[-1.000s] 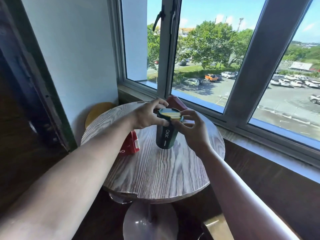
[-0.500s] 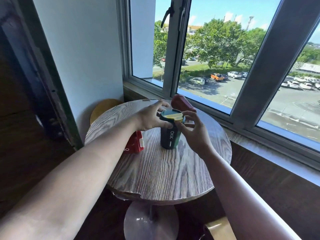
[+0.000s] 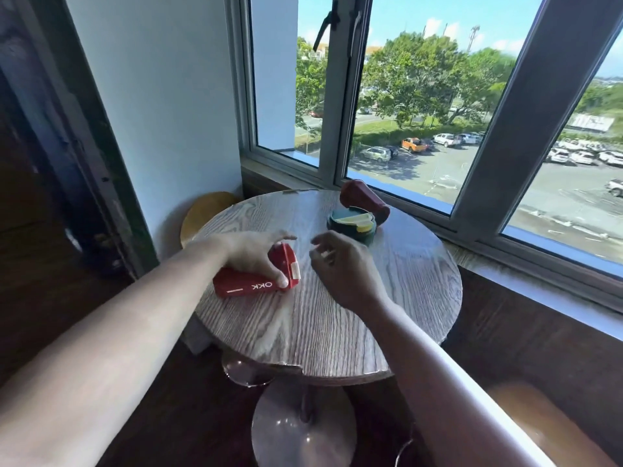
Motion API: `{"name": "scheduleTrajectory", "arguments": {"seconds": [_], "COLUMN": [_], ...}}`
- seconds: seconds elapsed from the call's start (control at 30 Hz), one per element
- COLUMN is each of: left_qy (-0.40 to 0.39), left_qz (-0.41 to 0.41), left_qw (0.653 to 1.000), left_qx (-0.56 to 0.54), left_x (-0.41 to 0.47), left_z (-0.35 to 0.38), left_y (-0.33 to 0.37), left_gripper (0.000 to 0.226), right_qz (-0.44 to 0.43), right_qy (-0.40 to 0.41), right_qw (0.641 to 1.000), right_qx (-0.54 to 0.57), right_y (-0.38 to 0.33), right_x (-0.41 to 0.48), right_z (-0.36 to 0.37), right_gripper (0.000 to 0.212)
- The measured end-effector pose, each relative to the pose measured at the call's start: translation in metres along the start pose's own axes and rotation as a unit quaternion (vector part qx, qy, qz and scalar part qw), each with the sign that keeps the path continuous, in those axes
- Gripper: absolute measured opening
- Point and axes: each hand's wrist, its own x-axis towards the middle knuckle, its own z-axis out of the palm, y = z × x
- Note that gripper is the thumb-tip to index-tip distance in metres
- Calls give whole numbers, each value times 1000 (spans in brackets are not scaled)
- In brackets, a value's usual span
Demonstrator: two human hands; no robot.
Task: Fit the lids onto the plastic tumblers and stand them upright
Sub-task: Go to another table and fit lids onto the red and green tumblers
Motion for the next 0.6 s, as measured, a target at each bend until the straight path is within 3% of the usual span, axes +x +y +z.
{"name": "scheduleTrajectory", "arguments": {"seconds": [0.13, 0.23, 0.43, 0.6], "left_qy": [87, 135, 225, 191], "left_qz": [56, 109, 181, 174], "left_qw": [993, 985, 949, 935], "left_qx": [49, 18, -124, -245], "left_x": [-2, -3, -6, 4], "left_z": [19, 24, 5, -12], "left_y": [-13, -22, -28, -27], "left_gripper": [95, 84, 70, 62], "right_qz": [100, 119, 57, 24], "right_qy": [-102, -98, 28, 163], "right_qw": [990, 988, 998, 986], "right_qx": [-17, 15, 27, -27], "right_y": [10, 10, -9, -22], "right_x": [-16, -21, -10, 1], "right_z": [44, 52, 27, -8], "right_gripper": [44, 31, 20, 11]}}
